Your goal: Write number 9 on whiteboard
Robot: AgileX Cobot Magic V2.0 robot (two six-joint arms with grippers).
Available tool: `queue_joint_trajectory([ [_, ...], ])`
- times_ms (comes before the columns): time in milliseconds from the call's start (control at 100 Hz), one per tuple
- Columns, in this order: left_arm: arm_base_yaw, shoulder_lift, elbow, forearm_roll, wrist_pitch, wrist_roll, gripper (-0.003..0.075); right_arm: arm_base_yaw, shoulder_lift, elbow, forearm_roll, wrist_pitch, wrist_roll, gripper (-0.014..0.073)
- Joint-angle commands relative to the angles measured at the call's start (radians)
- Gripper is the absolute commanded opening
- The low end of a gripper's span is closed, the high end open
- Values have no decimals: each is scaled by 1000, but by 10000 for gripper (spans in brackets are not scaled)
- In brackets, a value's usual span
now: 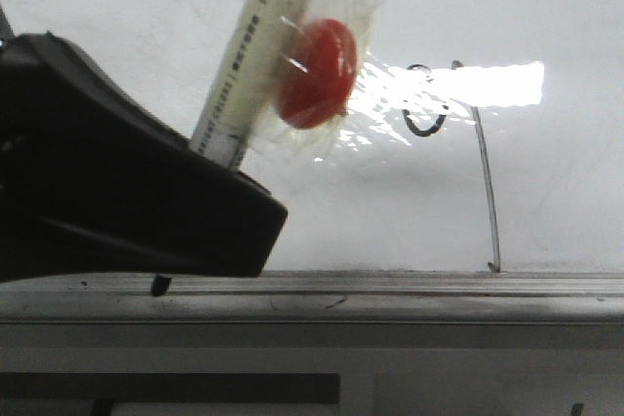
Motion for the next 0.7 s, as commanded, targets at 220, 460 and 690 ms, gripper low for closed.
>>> queue_joint_trajectory([
  [220, -2, -13, -23, -58, -26, -52, -20, -69, -210, -40, -30, -12, -8, -61],
  [460, -2, -13, -23, -141, -230, -101, -21, -69, -261, -40, -30, 94, -8, -61],
  [690, -32, -13, -29, -256, -540, -101, -21, -69, -261, -40, -30, 114, -8, -61],
])
